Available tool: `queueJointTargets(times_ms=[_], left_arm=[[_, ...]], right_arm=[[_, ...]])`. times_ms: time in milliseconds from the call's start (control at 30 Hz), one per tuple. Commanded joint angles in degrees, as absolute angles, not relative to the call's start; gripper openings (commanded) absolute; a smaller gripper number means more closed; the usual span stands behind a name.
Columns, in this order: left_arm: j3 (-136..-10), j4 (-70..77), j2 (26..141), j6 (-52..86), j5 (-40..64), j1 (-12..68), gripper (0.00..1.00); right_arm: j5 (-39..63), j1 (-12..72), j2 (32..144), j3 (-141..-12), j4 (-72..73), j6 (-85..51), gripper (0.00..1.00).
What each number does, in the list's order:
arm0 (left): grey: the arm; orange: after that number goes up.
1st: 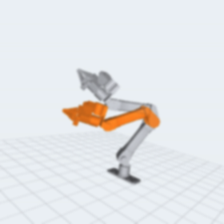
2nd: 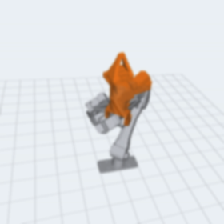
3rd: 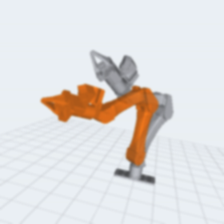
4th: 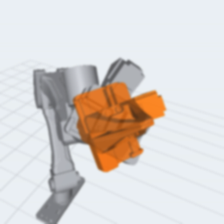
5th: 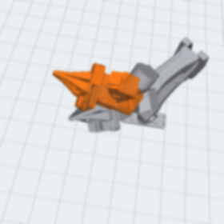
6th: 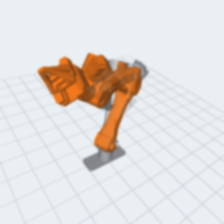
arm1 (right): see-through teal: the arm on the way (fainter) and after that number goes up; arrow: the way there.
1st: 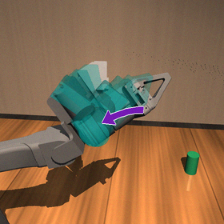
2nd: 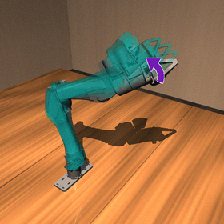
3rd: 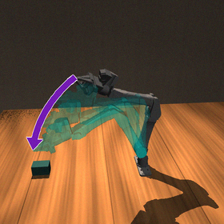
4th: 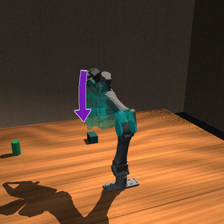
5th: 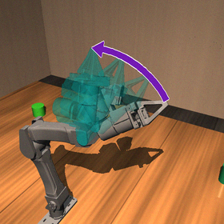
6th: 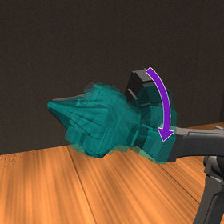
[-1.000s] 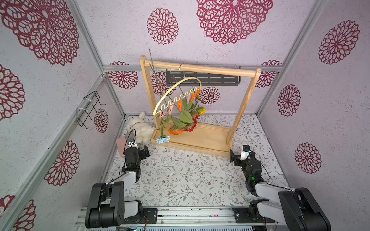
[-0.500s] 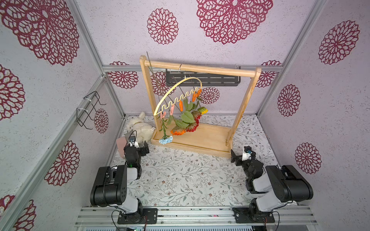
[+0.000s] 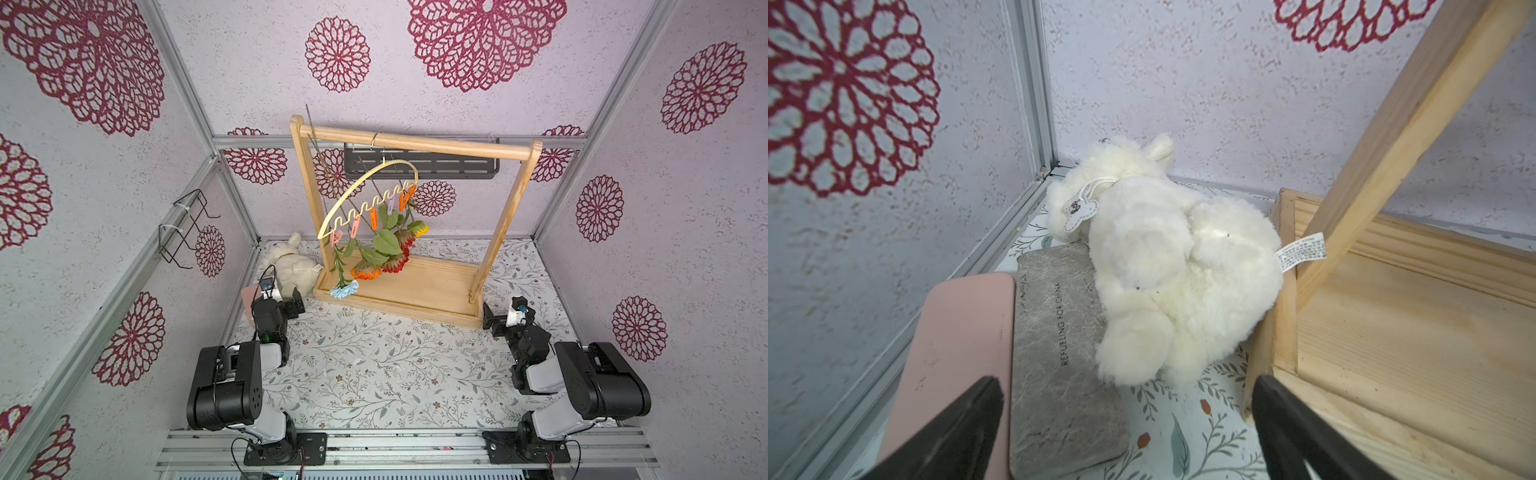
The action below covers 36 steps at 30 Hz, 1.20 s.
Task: Dry the flowers on a clothes hanger
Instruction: Reset both arms
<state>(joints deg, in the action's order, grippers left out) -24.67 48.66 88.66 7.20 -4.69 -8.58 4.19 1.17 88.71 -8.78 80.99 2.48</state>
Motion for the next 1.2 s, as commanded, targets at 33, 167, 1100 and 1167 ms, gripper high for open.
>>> queueJointTargets(times_ms=[33,167,1100,1167], left_arm=[[-24.53,48.97,88.69,7.6,-4.21,-8.59,0.97],[-24.57,48.95,88.74,7.56,-4.55,-8.42,0.97],[-25.29,48.14,89.34,7.3,-5.04,-8.26,0.97],[-24.94,48.35,88.86,7.21,-5.01,-8.22,0.97]], right_arm=[[2.68,0.88,88.15,-9.62,81.69,1.06,0.99],[0.39,0.97,87.97,-11.52,77.75,0.23,0.99],[0.91,1.05,87.98,-11.58,77.61,0.53,0.99],[0.97,1.05,87.91,-11.55,77.56,0.53,0.99]])
